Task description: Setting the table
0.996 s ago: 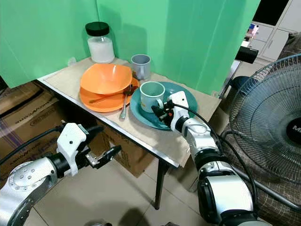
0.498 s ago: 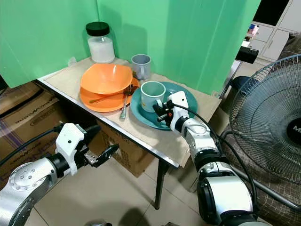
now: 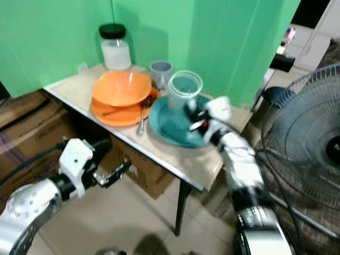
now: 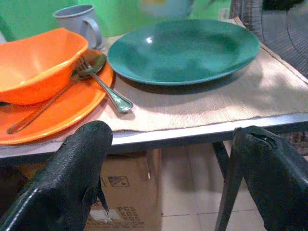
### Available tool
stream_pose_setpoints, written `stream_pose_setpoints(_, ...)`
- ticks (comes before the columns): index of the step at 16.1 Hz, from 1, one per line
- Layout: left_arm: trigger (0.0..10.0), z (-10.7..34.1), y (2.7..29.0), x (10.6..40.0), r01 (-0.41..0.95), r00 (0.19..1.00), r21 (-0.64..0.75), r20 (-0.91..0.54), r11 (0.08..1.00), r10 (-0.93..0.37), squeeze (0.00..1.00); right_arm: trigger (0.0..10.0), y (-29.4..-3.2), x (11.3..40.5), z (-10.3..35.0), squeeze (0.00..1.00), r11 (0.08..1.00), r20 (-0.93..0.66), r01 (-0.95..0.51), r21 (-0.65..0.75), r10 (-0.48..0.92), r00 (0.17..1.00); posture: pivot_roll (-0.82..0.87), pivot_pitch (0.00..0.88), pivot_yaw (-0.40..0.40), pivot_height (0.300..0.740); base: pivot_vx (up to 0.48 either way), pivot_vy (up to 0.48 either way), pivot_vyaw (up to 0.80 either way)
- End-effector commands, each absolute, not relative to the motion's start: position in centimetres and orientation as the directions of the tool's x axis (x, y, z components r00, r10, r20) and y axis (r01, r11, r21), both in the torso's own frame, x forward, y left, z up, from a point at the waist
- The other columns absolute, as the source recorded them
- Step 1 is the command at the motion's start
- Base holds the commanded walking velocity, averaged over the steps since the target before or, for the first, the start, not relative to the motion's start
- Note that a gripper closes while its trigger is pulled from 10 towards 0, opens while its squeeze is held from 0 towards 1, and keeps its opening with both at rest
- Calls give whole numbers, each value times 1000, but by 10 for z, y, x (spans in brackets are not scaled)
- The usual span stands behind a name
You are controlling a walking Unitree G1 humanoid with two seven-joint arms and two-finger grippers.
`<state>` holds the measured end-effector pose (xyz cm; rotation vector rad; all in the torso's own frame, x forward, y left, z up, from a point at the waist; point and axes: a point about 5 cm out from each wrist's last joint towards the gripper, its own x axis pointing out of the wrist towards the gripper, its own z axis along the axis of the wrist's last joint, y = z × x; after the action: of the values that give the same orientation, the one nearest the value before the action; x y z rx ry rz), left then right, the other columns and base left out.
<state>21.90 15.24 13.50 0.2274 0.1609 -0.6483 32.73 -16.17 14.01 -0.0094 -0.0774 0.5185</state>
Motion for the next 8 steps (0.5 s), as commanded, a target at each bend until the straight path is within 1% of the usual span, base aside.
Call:
stream_pose_setpoints(1,10000,140,154,218,580,814,203,-195,789,-548,0,10000,-160,311,159,0,881,144,-473,-29,472,870,128,0,-25,740,0,0,0)
stream_pose_setpoints(3,10000,144,156,220,499,866,228,-156,836,-474,0,10000,-156,291,162,0,899,172,-427,-94,437,883,112,0,-14,740,0,0,0)
stream_pose_setpoints(4,10000,148,153,225,419,908,248,-105,874,-405,0,10000,-152,273,160,0,911,182,-386,-141,407,895,98,0,-24,740,0,0,0)
stream_pose_setpoints(5,10000,148,152,227,407,913,250,-95,878,-396,0,10000,-152,271,159,0,918,178,-370,-143,391,903,95,0,-27,740,0,0,0)
stream_pose_setpoints(6,10000,149,150,233,356,934,251,-76,900,-348,0,10000,-154,271,152,0,938,128,-295,-180,320,939,89,0,-33,740,0,0,-800)
stream_pose_setpoints(8,10000,153,149,236,318,947,248,-36,915,-319,0,10000,-153,270,160,0,968,134,-247,-55,252,958,80,0,-60,740,0,0,-800)
